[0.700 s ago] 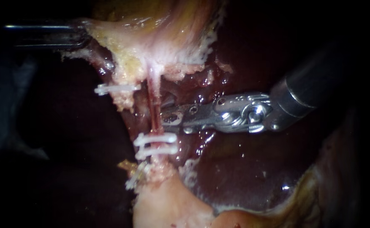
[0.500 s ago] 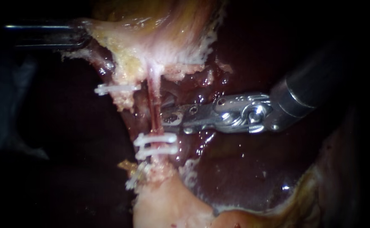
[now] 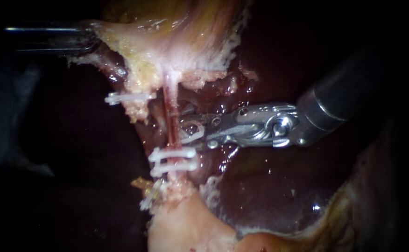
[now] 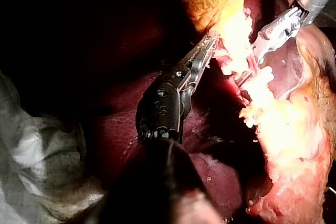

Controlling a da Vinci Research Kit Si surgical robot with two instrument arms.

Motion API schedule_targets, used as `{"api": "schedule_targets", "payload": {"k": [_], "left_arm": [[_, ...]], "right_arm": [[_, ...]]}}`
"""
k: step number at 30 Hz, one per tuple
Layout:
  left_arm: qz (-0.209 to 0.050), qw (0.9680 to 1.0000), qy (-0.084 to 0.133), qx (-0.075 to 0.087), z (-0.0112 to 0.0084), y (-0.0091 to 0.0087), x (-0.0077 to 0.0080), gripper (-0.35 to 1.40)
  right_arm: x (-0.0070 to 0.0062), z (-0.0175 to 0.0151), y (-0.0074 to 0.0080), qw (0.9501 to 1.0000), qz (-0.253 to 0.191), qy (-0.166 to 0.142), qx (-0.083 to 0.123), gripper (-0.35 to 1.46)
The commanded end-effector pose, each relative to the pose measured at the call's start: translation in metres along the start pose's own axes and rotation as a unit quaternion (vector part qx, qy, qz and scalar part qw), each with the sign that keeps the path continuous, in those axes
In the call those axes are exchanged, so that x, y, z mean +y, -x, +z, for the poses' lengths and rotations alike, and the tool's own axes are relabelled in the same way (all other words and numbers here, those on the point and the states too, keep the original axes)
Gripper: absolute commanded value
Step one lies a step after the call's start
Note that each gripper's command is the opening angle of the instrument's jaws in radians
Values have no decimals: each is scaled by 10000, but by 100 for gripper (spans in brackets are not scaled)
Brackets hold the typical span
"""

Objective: Clipping third clip right tube

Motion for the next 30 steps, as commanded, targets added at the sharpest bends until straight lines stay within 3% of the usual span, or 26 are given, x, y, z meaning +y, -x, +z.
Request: {"api": "schedule_targets", "payload": {"k": [1, 6, 13, 19, 30], "left_arm": [[0, 10000, 3, 0, 0, 0, 0, -35], [1, 10000, 6, -1, -1, 0, 0, -35], [2, 10000, 8, -2, -2, 0, -1, -35], [2, 10000, 9, -3, -3, 1, -1, -35], [2, 10000, 9, -3, -3, 1, -1, -35]], "right_arm": [[0, -4, -1, 10000, -20, -10, -2, 49], [0, -25, -6, 9999, -140, -71, 49, 50], [-6, -54, -15, 9992, -119, -176, 337, 50], [-9, -72, -14, 9965, -135, -664, 499, 50], [-16, -97, -13, 9903, -21, -1165, 763, 50]]}}
